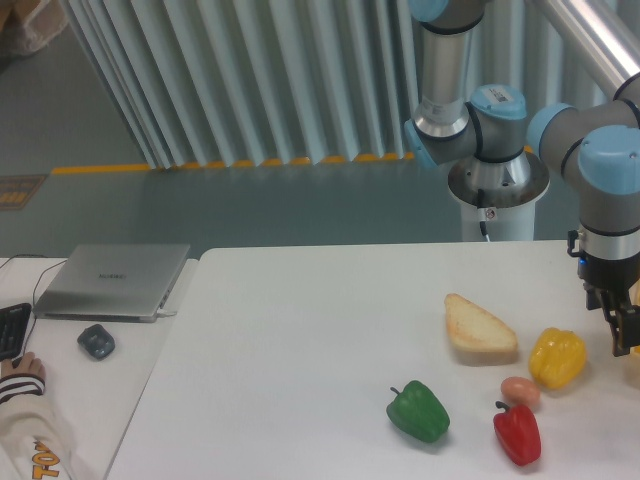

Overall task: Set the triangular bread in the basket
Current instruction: 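Lower the open gripper from beside the yellow pepper toward the table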

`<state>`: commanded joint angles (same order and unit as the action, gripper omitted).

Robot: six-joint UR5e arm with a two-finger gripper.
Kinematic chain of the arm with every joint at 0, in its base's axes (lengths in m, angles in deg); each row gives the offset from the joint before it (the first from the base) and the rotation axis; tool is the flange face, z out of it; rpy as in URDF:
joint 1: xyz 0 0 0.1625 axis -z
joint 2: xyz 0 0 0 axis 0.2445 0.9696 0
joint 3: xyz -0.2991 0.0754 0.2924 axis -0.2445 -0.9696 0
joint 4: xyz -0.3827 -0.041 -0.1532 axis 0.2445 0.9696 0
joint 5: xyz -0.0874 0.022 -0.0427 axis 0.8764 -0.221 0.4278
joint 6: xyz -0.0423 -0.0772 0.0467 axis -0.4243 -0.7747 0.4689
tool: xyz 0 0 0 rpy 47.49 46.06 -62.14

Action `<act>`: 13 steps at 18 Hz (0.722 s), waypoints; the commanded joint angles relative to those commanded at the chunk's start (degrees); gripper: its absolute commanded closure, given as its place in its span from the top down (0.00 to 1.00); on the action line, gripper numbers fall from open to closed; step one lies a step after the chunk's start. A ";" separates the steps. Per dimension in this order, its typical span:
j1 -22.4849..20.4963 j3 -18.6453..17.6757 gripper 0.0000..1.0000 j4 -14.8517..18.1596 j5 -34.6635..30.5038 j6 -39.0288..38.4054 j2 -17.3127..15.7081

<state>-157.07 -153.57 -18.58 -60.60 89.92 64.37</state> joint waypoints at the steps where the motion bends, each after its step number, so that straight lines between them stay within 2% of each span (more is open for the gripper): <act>1: 0.35 0.00 1.00 -0.17 -0.09 -0.09 0.26; 3: 0.62 0.09 1.00 -0.27 0.09 0.00 0.26; 7: 0.97 -0.17 1.00 -0.61 5.35 -0.26 0.44; 9: 0.36 -1.66 1.00 -2.72 5.54 -4.28 0.35; 13: 0.44 -3.43 1.00 -4.13 5.27 -4.92 0.35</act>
<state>-156.63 -157.00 -22.71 -55.33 84.99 64.72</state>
